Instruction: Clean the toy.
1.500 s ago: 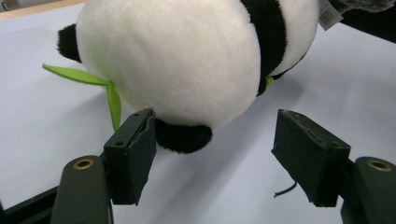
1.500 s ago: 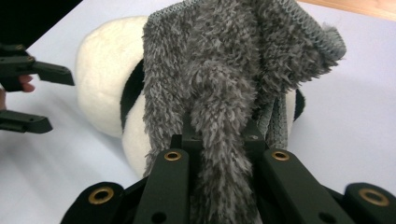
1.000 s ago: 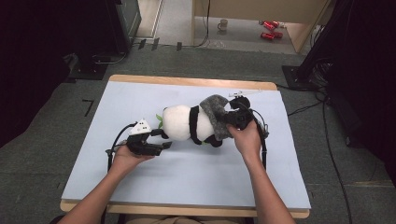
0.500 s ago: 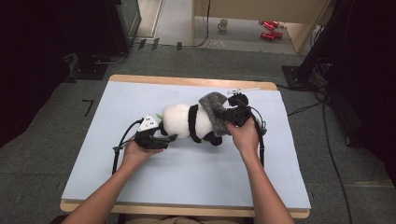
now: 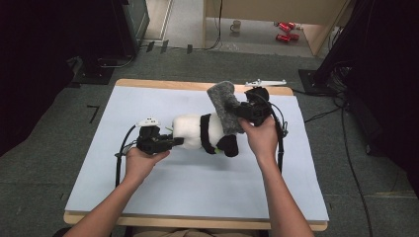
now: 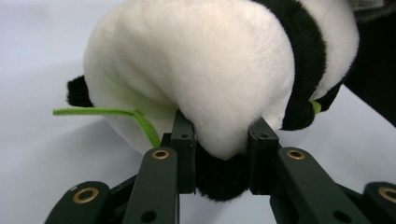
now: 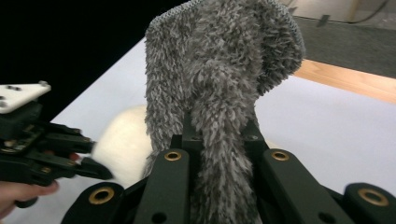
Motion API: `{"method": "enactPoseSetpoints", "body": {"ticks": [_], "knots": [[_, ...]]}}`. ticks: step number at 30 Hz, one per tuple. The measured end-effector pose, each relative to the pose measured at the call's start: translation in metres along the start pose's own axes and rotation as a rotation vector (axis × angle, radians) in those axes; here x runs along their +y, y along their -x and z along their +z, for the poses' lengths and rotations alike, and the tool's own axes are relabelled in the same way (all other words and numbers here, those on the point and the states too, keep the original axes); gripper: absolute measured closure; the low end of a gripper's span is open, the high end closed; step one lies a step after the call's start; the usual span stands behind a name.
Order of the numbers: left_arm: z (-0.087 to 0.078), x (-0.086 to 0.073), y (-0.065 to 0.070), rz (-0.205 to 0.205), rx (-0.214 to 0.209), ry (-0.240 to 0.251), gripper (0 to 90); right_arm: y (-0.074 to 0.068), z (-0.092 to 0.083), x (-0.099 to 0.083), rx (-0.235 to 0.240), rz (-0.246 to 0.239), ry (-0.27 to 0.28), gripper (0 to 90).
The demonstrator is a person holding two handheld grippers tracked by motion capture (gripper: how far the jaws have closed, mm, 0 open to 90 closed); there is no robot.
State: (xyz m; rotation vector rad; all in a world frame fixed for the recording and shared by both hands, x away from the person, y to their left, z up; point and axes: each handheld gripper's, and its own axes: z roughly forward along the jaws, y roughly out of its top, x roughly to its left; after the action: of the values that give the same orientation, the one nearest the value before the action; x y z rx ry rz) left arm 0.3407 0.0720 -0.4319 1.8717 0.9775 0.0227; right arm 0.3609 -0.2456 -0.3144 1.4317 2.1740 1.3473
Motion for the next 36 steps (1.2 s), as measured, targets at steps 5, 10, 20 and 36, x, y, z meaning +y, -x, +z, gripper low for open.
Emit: {"method": "enactPoseSetpoints", "body": {"ticks": [5, 10, 20, 36], "knots": [[0.007, -0.008, -0.001, -0.012, 0.015, 0.007, 68.1, -0.032, 0.026, -0.008, 0.049, -0.038, -0.056, 79.2], [0.01, -0.011, 0.003, 0.014, 0.029, 0.02, 67.1, -0.062, 0.054, -0.011, 0.123, -0.043, -0.073, 79.2], [0.013, -0.015, 0.002, 0.012, 0.044, 0.005, 66.0, -0.077, 0.106, -0.026, 0.088, -0.093, -0.201, 79.5], [0.019, -0.02, -0.002, 0.021, 0.026, -0.025, 66.3, -0.029, 0.081, -0.02, -0.065, -0.071, -0.274, 79.5]]}}
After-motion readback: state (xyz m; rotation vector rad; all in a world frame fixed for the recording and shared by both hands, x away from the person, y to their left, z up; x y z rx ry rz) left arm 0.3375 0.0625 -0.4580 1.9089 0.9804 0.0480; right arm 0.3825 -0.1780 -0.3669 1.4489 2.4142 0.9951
